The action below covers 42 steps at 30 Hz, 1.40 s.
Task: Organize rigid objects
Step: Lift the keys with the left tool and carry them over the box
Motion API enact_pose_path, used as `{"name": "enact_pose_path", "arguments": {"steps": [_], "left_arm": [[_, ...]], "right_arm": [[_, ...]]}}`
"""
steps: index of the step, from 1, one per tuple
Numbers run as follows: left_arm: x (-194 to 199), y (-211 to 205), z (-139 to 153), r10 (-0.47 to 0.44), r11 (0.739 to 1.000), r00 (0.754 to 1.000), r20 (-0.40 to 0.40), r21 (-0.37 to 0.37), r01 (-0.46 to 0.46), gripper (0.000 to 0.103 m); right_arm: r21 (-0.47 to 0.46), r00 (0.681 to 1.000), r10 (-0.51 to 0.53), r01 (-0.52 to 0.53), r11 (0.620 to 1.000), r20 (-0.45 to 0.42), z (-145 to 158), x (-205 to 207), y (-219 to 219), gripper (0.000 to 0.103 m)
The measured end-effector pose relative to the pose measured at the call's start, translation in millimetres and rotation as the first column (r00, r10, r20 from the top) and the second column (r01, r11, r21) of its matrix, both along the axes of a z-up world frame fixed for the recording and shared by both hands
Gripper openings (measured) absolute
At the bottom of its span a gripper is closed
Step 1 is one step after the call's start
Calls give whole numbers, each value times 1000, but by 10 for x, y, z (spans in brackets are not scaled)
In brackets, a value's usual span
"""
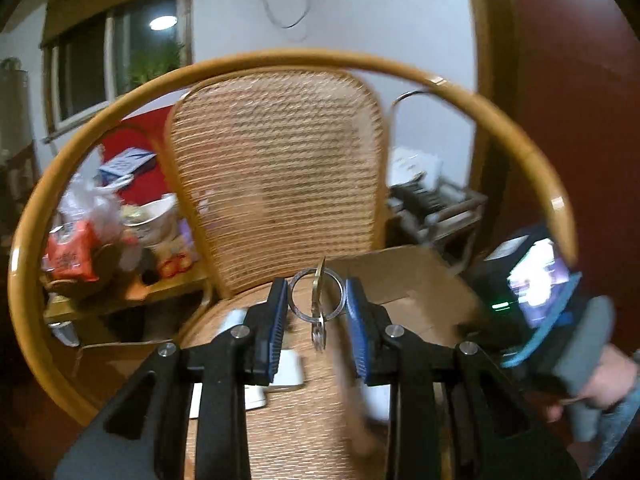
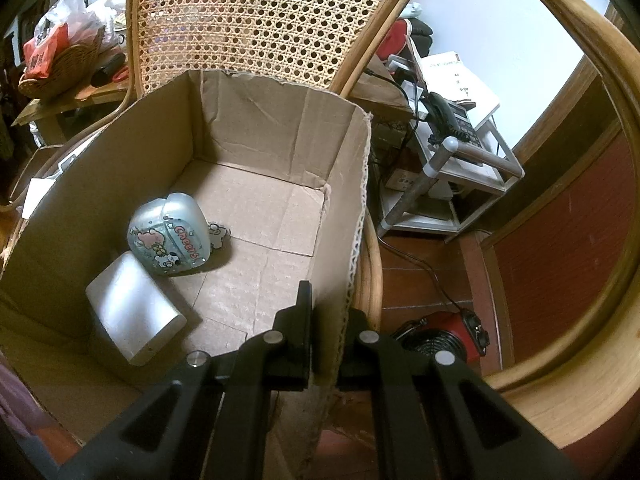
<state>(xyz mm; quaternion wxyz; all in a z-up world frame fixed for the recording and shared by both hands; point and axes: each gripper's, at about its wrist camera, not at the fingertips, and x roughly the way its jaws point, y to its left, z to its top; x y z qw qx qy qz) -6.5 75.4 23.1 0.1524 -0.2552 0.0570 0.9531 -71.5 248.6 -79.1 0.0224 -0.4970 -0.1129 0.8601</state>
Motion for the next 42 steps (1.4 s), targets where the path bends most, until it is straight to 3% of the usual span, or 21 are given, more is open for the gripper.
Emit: {"name": "enact_pose_path", "arguments": {"steps": [6, 14, 22, 25, 39, 41, 42], "left_arm": [[73, 258, -62, -134, 990, 989, 69, 44, 131, 27], [-83, 457, -442, -123, 991, 967, 222, -16, 130, 27], [-183, 505, -736, -121, 988, 930, 349, -47, 146, 27], [-213, 508, -802, -96, 988, 925, 369, -80, 134, 27], [-198, 468, -741, -133, 982, 910, 393, -73, 175, 28], [-184, 409, -676, -136, 982, 910, 391, -67, 175, 30], [-171, 376, -643, -137, 983, 913, 384, -61, 173, 36]], "right_arm": [[-1, 1000, 1, -1, 1000, -1, -7, 7, 19, 9], [1, 1000, 4, -4, 1000, -1, -12, 8, 22, 9], [2, 1000, 3, -3, 1000, -1, -15, 8, 14, 9], [1, 1000, 3, -3, 1000, 0, -15, 8, 15, 9], [1, 1000, 2, -2, 1000, -2, -15, 16, 1, 9], [4, 1000, 1, -1, 1000, -2, -11, 13, 1, 9], [6, 1000, 1, -1, 1000, -4, -13, 19, 3, 9]]}}
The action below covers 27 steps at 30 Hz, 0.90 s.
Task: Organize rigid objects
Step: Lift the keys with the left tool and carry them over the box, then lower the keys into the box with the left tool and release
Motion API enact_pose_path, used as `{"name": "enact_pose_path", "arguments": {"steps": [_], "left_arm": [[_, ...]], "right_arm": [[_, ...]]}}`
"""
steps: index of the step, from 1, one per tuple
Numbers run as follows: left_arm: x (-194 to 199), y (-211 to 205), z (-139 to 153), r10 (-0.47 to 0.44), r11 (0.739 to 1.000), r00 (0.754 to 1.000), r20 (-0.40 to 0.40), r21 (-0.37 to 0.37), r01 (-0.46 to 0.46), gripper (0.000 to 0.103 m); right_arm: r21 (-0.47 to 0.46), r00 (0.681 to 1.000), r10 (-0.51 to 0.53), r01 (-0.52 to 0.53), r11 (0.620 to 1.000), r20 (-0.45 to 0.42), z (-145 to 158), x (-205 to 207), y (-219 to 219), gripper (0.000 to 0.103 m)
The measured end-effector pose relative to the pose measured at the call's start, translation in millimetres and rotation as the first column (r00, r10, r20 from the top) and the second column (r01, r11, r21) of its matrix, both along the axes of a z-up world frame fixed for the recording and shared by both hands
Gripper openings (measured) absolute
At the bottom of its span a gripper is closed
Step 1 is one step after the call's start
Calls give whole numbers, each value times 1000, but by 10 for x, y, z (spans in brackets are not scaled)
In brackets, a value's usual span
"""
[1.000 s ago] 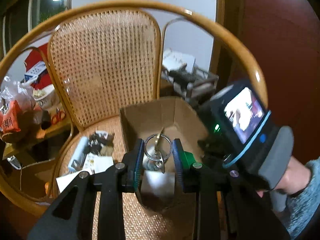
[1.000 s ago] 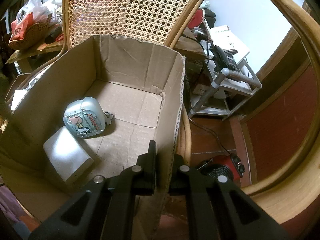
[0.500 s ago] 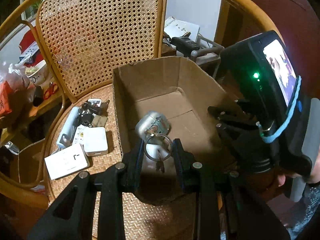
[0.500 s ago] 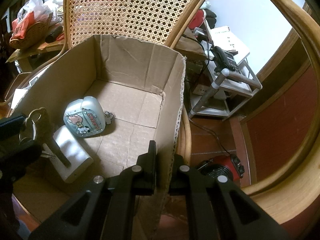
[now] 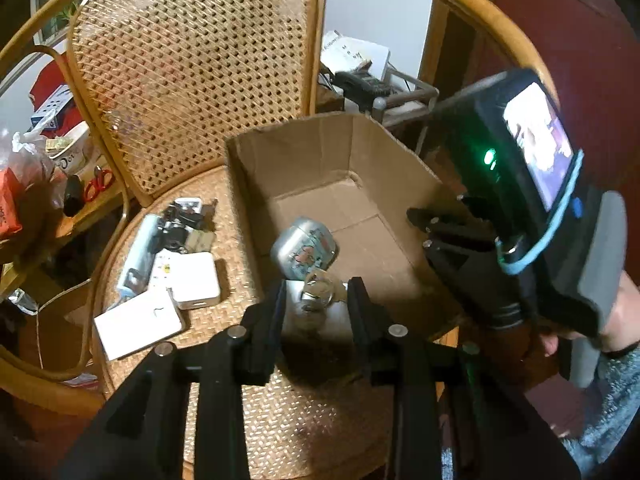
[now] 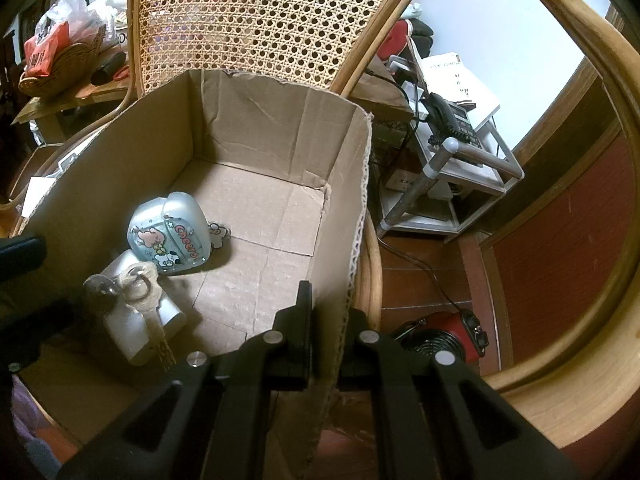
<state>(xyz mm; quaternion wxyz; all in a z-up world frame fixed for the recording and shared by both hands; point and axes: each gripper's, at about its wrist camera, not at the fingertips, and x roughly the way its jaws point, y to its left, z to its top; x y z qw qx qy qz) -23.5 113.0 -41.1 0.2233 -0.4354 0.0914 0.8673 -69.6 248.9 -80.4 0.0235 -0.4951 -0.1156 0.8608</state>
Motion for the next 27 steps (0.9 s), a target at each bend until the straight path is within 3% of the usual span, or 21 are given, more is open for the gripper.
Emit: {"name": "enact_pose_path", "arguments": {"steps": [3, 4, 6, 17, 27], "left_arm": [[47, -168, 161, 32, 999, 997, -72, 23, -30, 83], [61, -250, 228, 62, 998, 991, -117, 27, -59, 93], [38, -369, 288, 101, 995, 983, -157, 14, -100, 99], [-393, -934, 114, 202, 963, 961, -187, -143, -230, 101], [-603, -1067, -342, 206, 940, 969, -139, -246, -235, 102]], "right_arm": [[7, 1000, 4, -4, 1000, 0, -14, -7, 24, 9], [5, 1000, 3, -3, 1000, 0, -13, -6, 36, 9], [-2, 1000, 2, -2, 1000, 1, -13, -9, 43, 9], [2, 1000, 4, -4, 1000, 2, -31, -39, 69, 9], [6, 1000, 5, -5, 1000, 2, -27, -28, 51, 9]]}}
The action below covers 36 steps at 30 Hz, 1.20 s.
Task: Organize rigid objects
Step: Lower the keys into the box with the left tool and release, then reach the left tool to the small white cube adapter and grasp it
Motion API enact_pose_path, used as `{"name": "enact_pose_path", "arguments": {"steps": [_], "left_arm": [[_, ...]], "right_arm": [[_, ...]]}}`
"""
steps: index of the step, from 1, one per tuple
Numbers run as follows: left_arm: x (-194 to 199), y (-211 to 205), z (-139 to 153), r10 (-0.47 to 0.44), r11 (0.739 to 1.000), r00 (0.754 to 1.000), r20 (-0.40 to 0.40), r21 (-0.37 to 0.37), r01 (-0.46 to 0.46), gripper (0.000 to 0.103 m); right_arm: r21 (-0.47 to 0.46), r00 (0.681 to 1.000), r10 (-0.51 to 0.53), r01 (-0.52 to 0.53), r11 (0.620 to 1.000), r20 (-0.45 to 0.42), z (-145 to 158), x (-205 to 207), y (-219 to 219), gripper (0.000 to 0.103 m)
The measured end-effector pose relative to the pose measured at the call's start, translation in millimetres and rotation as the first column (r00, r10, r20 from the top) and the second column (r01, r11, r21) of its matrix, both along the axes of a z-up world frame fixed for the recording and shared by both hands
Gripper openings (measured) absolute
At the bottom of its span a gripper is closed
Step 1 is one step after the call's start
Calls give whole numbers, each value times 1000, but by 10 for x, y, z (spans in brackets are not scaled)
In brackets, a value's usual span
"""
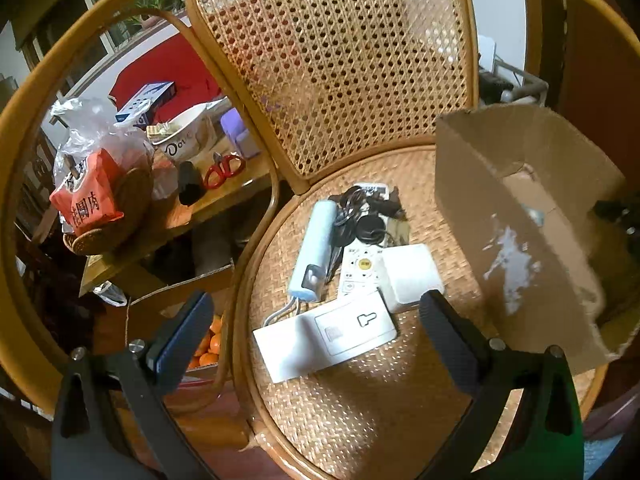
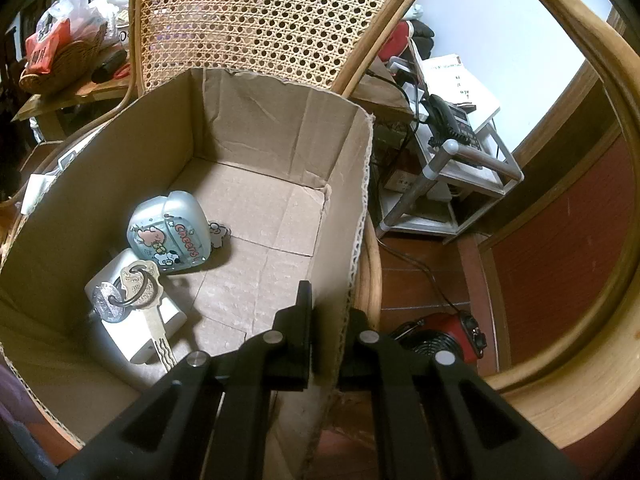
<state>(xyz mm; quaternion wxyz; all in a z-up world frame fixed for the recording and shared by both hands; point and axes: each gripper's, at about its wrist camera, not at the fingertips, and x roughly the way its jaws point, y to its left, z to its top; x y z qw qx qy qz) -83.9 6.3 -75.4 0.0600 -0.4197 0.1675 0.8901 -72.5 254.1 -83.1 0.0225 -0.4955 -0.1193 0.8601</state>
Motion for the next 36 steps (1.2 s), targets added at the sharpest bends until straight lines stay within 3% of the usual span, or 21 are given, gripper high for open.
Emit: {"name": "enact_pose_path", "arguments": {"steps": [9, 21, 25, 31, 36], "left_arm": [[-234, 62, -252, -93, 987, 991, 93, 142, 80, 102], [-293, 395, -457, -227, 974, 969, 99, 11, 227, 102], [-339, 442, -487, -245, 970, 961, 126, 29, 243, 102], [-420, 458, -498, -221, 975, 968, 115, 11, 221, 101], [-427, 463, -548, -259, 966, 956, 137, 10, 260, 101]], "right_arm": [[3, 1000, 1, -1, 1000, -1, 5, 9, -34, 9], [3, 1000, 0, 0, 1000, 0, 2, -10, -49, 9], [3, 1000, 1, -1, 1000, 1, -1, -13, -45, 9], [3, 1000, -1, 1, 1000, 1, -3, -17, -44, 9], [8, 1000, 2, -2, 1000, -1, 2, -14, -56, 9]]}}
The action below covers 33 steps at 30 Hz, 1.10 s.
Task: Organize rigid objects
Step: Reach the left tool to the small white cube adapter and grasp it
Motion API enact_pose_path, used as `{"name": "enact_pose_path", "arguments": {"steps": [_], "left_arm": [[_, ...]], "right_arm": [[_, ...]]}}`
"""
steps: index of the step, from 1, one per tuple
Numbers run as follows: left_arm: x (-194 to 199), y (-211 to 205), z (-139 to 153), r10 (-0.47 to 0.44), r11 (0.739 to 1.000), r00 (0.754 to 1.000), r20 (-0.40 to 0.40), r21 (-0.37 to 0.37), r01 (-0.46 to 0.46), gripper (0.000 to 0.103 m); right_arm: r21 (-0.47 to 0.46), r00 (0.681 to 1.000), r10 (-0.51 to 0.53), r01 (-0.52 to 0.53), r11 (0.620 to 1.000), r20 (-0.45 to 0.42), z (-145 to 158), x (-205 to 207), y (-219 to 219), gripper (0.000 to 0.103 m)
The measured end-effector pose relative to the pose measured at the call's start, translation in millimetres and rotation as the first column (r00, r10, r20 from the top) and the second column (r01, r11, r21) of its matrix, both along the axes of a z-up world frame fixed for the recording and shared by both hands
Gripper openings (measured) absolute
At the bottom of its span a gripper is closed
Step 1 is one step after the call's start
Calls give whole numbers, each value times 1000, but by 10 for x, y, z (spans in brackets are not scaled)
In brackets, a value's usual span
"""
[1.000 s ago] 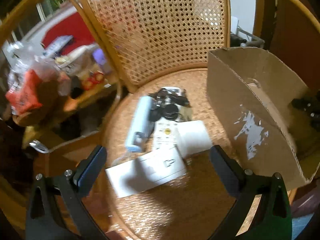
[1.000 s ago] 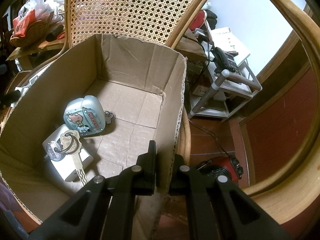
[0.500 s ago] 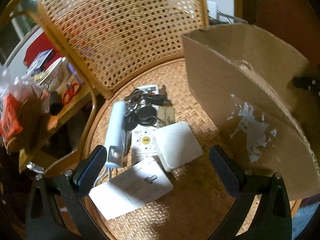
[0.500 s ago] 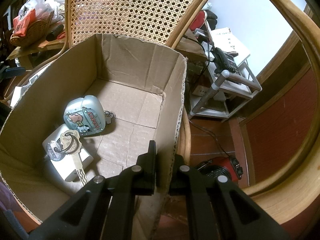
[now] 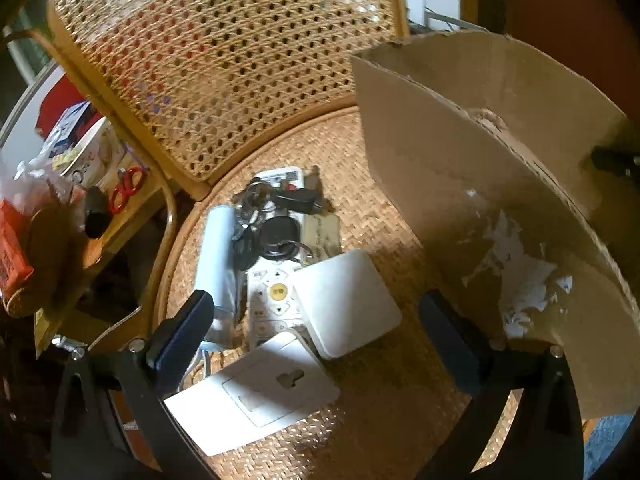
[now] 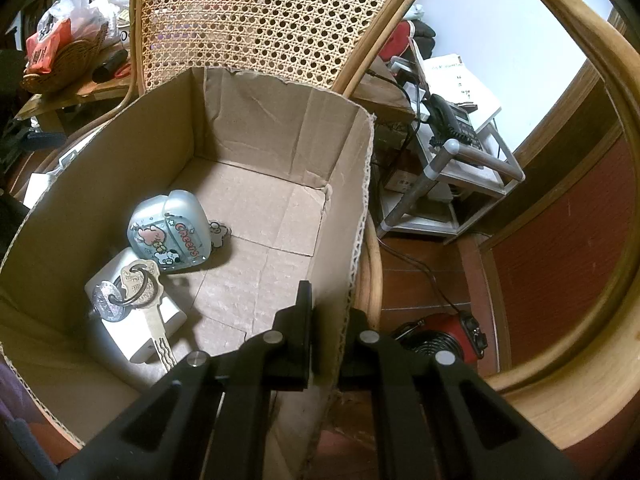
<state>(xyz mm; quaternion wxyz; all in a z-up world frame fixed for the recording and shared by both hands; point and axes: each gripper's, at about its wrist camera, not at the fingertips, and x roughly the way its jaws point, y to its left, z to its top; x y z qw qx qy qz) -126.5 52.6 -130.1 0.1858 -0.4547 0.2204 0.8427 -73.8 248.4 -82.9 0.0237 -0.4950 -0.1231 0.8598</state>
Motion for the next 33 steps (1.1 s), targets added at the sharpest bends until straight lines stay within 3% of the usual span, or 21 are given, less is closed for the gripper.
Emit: {"name": "enact_pose_path", "arguments": {"steps": [10, 17, 22, 33], "left_arm": [[-36, 73, -121, 20, 997, 999, -47, -70, -23, 99], [-4, 172, -221, 6, 994, 999, -48, -110, -11, 80], [-22, 132, -204, 53, 998, 999, 12, -38, -53, 52], [19, -40, 62, 139, 984, 990, -6, 114, -138, 45]], "right_arm": [[-3, 1000, -2, 2, 1000, 0, 2, 0, 0, 9], [-2, 1000, -2, 2, 1000, 1, -2, -1, -6, 9], [-1, 1000, -2, 2, 1000, 1, -1, -3, -4, 9], [0, 1000, -2, 2, 1000, 1, -7, 1, -25, 9]]}}
